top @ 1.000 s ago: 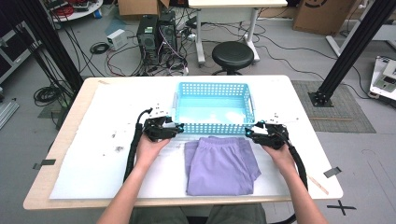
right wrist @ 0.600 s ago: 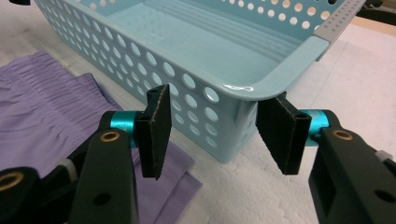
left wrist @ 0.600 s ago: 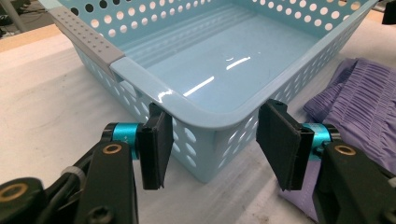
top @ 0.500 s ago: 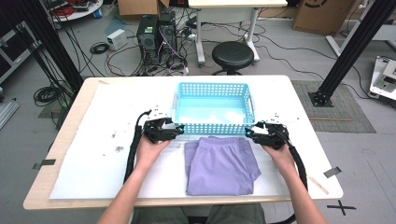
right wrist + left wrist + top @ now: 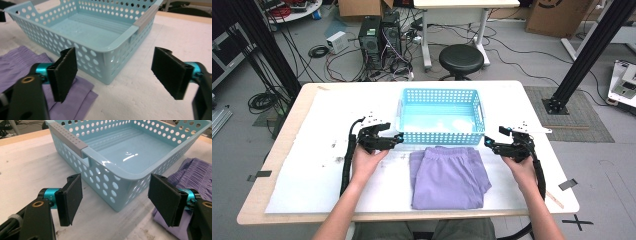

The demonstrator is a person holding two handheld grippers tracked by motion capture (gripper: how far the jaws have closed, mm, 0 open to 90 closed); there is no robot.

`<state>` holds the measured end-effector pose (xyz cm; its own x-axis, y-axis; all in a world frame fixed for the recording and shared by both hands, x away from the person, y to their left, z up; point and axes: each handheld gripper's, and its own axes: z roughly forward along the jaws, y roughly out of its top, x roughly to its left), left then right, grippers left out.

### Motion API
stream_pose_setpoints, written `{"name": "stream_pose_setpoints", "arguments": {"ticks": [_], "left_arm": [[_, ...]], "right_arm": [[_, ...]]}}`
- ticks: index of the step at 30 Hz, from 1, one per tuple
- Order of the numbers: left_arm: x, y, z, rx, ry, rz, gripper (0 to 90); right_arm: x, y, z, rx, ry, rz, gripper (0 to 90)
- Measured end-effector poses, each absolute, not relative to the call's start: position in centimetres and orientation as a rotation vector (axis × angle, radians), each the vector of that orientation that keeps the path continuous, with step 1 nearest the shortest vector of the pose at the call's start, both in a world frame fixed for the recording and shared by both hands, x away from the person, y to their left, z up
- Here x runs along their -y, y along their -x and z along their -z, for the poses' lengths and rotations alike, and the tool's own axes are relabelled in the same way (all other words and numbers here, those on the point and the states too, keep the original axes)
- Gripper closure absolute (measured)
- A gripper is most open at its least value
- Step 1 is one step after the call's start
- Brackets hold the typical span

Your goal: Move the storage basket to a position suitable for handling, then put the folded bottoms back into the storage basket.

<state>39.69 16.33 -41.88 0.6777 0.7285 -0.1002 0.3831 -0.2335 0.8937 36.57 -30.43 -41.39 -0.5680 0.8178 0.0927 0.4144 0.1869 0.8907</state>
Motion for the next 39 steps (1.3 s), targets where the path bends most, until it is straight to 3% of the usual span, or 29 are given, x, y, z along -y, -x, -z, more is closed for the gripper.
{"name": "stream_pose_setpoints", "arguments": {"ticks": [14, 39], "left_arm": [[-18.7, -38.0, 40.8, -0.881, -1.817, -0.475, 27.6], [-17.8, -35.1, 39.4, -0.791, -1.793, -0.545, 27.8]], "right_arm": [[30.6, -35.2, 40.7, -1.981, -1.085, -1.345, 21.0], [31.2, -34.2, 40.3, -1.9, -1.075, -1.429, 25.0]]}}
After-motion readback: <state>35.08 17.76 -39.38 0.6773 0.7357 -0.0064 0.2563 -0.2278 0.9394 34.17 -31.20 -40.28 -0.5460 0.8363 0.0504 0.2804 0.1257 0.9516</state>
